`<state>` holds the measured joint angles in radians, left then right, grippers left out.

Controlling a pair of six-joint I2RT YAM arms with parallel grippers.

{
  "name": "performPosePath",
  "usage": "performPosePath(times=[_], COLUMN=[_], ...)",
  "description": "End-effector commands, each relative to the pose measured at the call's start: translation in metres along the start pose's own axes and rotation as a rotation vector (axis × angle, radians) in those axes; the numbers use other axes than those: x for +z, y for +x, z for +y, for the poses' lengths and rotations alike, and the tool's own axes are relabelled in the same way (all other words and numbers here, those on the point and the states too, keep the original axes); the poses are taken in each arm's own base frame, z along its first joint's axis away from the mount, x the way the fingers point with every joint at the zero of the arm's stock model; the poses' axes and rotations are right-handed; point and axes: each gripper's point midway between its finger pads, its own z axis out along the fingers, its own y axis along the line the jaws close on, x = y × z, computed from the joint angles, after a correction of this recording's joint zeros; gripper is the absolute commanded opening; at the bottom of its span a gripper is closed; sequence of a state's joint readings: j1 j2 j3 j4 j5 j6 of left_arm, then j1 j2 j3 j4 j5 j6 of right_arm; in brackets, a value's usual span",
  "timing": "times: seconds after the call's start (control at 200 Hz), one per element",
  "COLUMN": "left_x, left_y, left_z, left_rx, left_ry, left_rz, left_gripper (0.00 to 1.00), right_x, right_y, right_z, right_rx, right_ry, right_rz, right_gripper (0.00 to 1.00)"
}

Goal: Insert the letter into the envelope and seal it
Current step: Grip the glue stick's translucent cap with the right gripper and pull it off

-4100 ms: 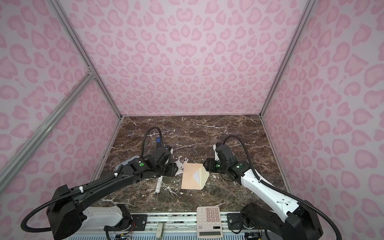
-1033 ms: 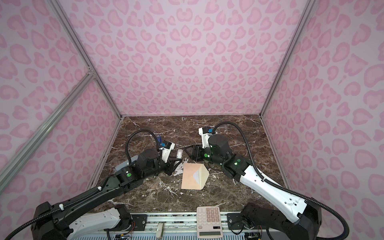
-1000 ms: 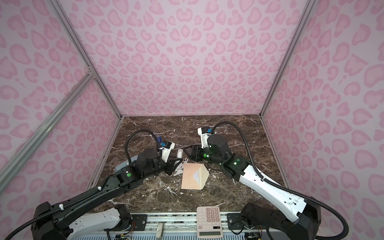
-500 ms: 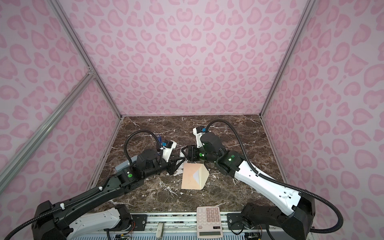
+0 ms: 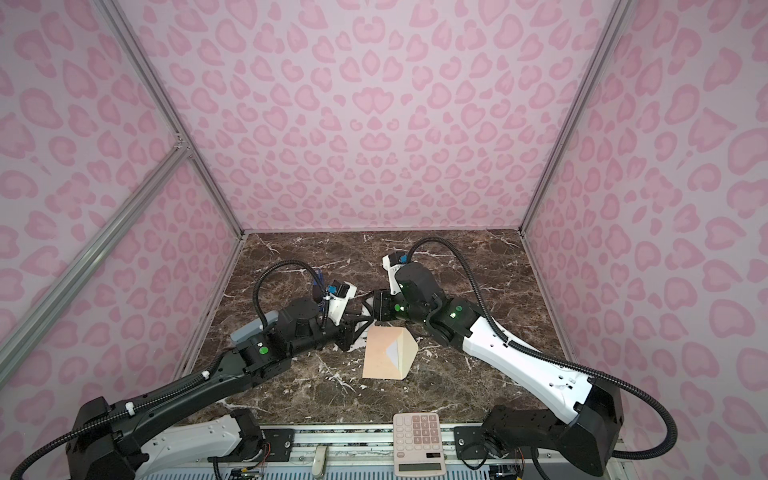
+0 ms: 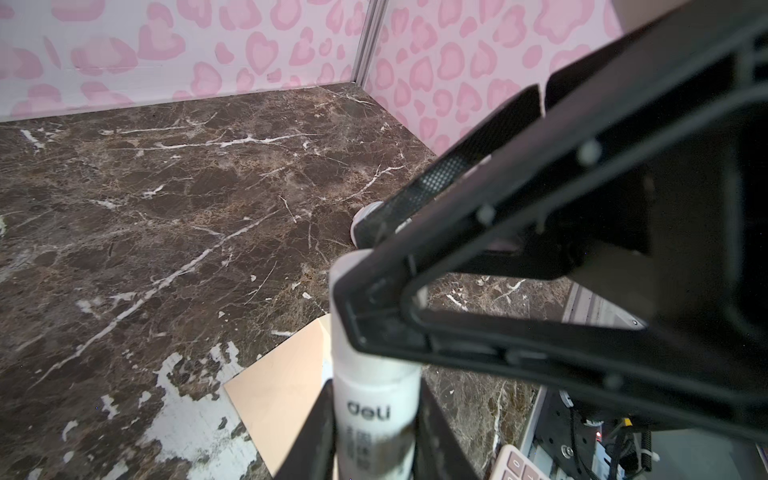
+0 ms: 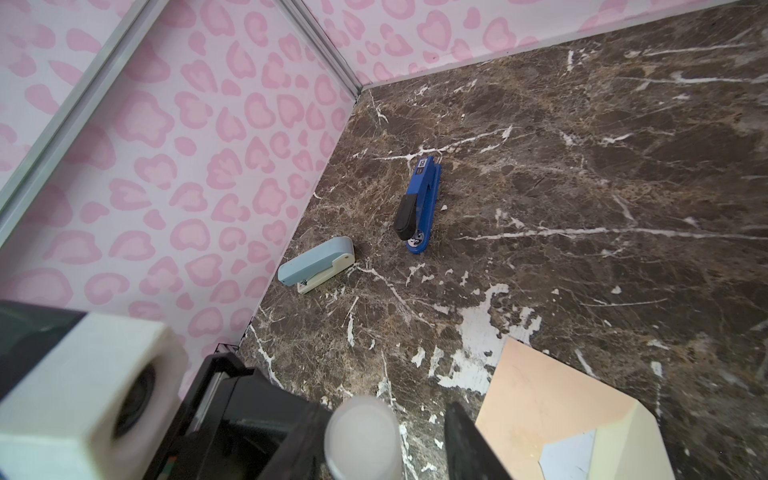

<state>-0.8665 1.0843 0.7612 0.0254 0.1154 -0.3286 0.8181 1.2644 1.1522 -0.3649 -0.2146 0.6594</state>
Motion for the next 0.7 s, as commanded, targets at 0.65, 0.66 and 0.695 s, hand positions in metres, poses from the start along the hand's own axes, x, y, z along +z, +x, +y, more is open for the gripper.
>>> performPosePath(times=[0.65, 0.66, 0.695], left_x=[0.004, 0.0042, 0.0051], left_y=[-0.0079, -0.0079, -0.0065], left_z=[-0.0044, -0.0043, -0.0045], left_rx=[0.009, 0.009, 0.009], left_ry=[0.018, 0.018, 0.019], left_rz=[-0.042, -0.042, -0.036], left_gripper=[0.24, 0.24, 0.24], right_x=[0.0016, 0.0015, 0.001], right_y=[-0.0023, -0.0024, -0.0031], right_z=[0.0054, 0.0055, 0.0057], right_rx=[-0.026, -0.027, -0.03], right_ry=[-0.005, -0.005, -0.002], right_rz=[-0.021, -0.021, -0.023], right_gripper=[0.2, 0.2, 0.2])
